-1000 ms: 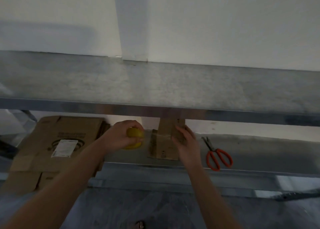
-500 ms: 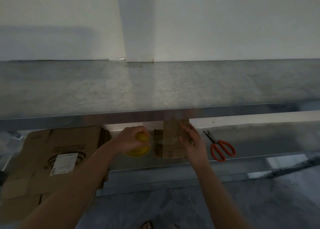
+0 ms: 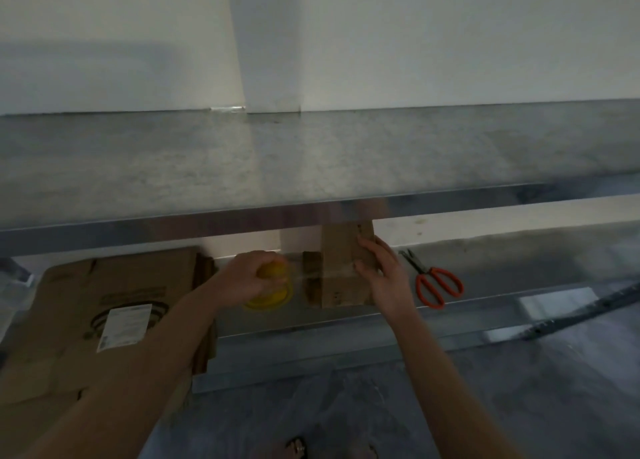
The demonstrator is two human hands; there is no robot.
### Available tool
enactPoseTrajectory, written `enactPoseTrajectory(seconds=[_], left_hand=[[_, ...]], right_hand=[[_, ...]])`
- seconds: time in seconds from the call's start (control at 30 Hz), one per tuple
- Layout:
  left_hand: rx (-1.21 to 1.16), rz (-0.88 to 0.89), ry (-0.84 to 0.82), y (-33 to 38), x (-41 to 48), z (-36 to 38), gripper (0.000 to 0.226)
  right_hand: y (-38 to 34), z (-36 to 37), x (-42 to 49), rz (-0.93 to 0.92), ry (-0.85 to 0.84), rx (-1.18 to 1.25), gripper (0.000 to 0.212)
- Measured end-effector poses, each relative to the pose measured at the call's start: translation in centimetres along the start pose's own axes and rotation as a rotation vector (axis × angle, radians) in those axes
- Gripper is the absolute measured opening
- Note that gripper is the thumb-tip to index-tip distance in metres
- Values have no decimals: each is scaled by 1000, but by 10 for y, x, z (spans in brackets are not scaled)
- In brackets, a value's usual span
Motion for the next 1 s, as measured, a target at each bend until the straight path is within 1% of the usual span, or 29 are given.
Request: enactPoseTrajectory(seconds=[0.03,0.07,0.2,0.3,0.47,0.5,0.6,0.67,0.73,0.8,0.9,1.0], left_hand=[[116,-1,11,4,2,3,39],[176,-4,29,8,3,5,41],[138,52,83,17,-1,6,35],[88,87,150,21,-7,2,25],[92,46,170,27,-11,8,27],[84,32,179,28,-12,9,26],[80,0,213,28,-15,10,24],[75,-23,237,28,-16,11,24],[72,-48,270,27,-18,9,24],[78,-67,280,25,-18,9,24],[80,-116,286,22,-19,11,24],[68,-150,320,23,-20,15,24]], right_hand=[[0,0,0,0,-4,0,40],[1,0,1,4,-6,-1,40],[2,-3,3,23,-32,-19,41],[-2,-4,1,-33,-72,-134,44],[5,-18,-16,-120,-94,-248,55],[14,-28,-19,-138,-74,-315,57],[53,-67,-22,-197,-32,-674,54],[86,-93,-20,-172,-18,-865,53],[115,-114,-14,-132,-19,-985,49],[140,-128,-3,-75,-68,-1027,47],[166,-136,20,56,-158,-1021,55],[176,-136,33,203,-163,-1034,59]])
Point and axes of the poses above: each hand's wrist, its own x-axis towards the middle knuckle, its own z-axis out of the palm, y = z × x, the point moved 7 cm from there along x, towards the middle knuckle, and after that the axes turned 1 degree about -y, right-handed, at the moved point
